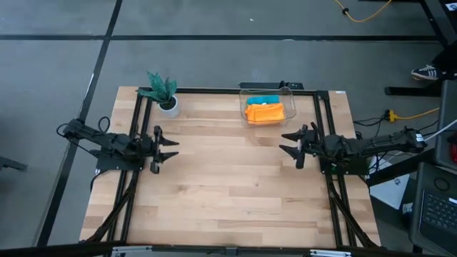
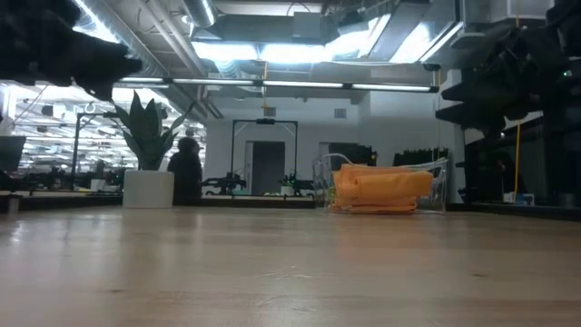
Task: Fold microfiber towels
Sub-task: Return to Home Position
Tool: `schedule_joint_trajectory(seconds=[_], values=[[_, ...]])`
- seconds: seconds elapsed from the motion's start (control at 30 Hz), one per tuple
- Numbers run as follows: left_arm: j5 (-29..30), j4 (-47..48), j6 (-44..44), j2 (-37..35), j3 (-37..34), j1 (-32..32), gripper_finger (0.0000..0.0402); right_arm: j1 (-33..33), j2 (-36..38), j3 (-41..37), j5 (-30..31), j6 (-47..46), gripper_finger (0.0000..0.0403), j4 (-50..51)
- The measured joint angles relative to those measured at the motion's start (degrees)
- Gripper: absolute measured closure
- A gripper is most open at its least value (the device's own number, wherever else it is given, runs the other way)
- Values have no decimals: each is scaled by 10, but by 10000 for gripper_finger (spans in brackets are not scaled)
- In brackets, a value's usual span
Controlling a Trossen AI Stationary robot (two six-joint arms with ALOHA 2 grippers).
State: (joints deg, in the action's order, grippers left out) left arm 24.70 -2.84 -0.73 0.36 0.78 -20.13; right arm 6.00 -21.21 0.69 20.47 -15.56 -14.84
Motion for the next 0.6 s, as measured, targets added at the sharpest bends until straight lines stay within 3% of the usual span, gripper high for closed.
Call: schedule_joint_trajectory(seconds=[0.13, 0.6], values=[[-71, -4, 24, 0, -3, 0, 240, 0, 0, 0, -4, 42, 142, -7], [-70, -4, 13, 1, -3, 0, 240, 0, 0, 0, -6, 86, 142, 5]])
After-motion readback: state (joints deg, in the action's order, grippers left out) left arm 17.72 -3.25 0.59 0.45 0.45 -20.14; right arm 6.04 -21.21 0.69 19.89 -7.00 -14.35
